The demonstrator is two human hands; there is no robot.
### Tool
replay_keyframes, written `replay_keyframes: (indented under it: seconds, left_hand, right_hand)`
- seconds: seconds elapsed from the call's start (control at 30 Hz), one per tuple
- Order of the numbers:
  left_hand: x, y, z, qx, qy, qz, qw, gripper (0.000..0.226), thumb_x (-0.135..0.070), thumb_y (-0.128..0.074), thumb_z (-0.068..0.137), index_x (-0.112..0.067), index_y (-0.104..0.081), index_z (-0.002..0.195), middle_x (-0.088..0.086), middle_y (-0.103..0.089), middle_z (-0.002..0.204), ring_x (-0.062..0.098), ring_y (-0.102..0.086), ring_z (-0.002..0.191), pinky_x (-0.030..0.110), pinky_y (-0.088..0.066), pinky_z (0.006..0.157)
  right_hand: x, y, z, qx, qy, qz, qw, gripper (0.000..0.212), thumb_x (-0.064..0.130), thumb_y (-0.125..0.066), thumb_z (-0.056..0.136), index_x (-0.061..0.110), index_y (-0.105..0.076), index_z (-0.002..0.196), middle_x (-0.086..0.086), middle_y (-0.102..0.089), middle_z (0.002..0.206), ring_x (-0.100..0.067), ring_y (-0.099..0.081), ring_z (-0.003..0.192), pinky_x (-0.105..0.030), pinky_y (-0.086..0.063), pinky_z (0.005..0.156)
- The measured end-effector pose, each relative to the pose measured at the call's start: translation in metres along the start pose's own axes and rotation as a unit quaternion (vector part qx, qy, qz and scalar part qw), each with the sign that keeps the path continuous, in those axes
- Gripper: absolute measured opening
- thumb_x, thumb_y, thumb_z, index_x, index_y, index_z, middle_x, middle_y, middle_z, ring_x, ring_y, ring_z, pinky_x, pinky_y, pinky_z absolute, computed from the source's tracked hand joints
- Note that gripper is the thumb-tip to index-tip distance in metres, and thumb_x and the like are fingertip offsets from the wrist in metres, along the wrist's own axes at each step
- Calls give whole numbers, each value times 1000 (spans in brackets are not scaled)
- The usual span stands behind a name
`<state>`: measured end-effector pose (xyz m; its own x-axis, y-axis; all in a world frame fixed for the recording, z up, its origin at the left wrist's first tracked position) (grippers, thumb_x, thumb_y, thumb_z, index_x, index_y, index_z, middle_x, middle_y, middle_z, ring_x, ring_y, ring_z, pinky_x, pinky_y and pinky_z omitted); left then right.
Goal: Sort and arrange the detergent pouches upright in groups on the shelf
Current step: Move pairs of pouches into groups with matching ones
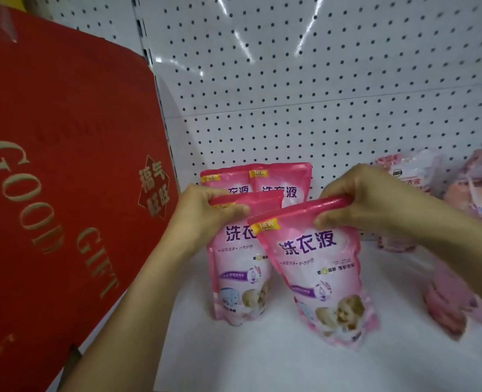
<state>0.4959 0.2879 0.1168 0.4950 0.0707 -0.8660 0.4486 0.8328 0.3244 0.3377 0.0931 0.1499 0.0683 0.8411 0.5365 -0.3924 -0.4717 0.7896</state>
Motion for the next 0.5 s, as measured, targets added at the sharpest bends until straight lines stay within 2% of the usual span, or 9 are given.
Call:
replay_keyframes:
  seconds: [0.07, 0.23, 0.37, 0.5]
  left_hand:
    - [0, 3, 5, 9, 0, 6, 1000, 14, -15, -81, 78, -11, -78, 90, 6, -78, 82, 28, -76, 76, 52, -61, 78]
    - [6, 4, 26, 9, 0, 6, 1000, 26, -17, -84, 74, -11, -77, 99, 8, -78, 91, 28, -76, 80, 50, -61, 79]
    - [9, 5, 49, 26, -15, 41, 999, 21, -22, -83, 75, -17, -77, 95, 2, -78, 87, 22, -76, 76, 39, -61, 75]
    - [12, -1, 70, 27, -18, 23, 999, 9, -17, -77, 82, -20, -75, 90, -1, -77, 77, 12, -74, 65, 20, -55, 56]
  right_hand:
    - [-1, 7, 5, 0, 2, -56, 998, 14, 26, -84, 69, 19, -73, 65, -5, -63, 54, -5, -47, 44, -27, -40, 52]
    - [-3, 34, 18, 31, -36, -82, 995, 15, 18, -82, 74, 18, -71, 62, 6, -61, 49, 0, -49, 39, -15, -40, 41]
    - [-14, 59, 39, 62, -69, -93, 991, 14, 9, -78, 79, 14, -70, 68, -2, -68, 55, -13, -62, 43, -23, -49, 42]
    - [-32, 78, 66, 68, -101, -88, 989, 3, 3, -73, 83, 4, -70, 84, -19, -73, 77, -24, -68, 53, -28, -54, 44]
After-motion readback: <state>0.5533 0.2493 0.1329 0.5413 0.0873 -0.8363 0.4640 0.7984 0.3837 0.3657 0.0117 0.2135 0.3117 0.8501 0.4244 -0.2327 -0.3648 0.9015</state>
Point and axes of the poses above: each hand's wrist, its own z-axis towards the middle knuckle, its own y-axis out of the back of the hand, x = y × z, the point moved 1 cm from there along z, towards the middle knuckle
